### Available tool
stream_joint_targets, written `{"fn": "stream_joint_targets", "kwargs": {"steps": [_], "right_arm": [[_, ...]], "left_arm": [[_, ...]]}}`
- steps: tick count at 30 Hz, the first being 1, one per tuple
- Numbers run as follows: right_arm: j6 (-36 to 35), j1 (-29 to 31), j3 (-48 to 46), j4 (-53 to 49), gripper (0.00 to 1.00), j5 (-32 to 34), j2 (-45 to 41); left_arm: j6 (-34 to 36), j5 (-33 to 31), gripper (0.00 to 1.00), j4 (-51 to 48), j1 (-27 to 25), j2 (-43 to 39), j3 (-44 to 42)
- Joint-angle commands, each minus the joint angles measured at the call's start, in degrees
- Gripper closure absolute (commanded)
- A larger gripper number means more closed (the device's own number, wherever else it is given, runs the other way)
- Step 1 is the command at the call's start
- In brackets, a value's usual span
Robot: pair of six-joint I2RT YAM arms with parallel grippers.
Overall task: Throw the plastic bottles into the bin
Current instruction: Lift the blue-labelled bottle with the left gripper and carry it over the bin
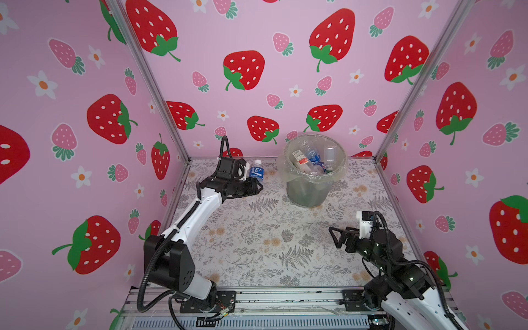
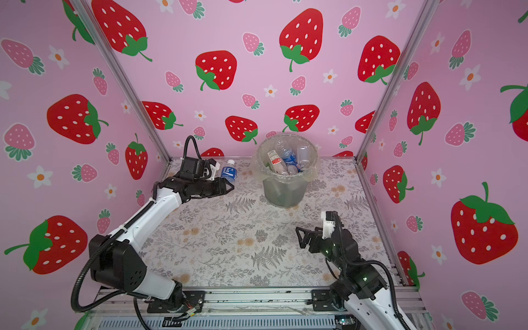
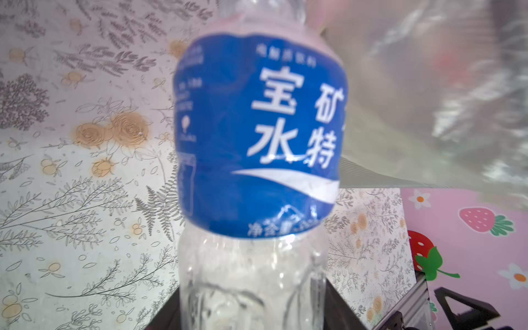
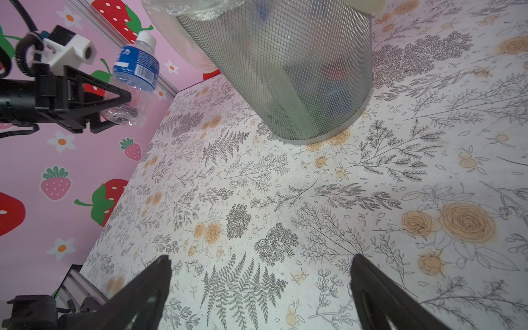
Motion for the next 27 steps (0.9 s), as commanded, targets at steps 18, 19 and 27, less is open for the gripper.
{"fn": "stream_joint_targets", "kwargs": {"steps": [18, 19, 27], "right_arm": [[4.8, -0.2, -0.7, -2.6, 0.00, 8.9, -7.7], [4.9, -0.2, -0.6, -2.7, 0.00, 8.9, -7.8], [5.4, -0.2, -0.6, -3.1, 0.00, 9.4, -8.1]], "left_arm": [[-5.0, -9.5, 0.41, 10.7, -15.2, -16.7, -6.3], [-5.1, -10.0, 0.41, 10.7, -15.9, -16.0, -4.3], [-9.2, -12.7, 0.39, 10.1, -21.3, -0.2, 17.7]]}}
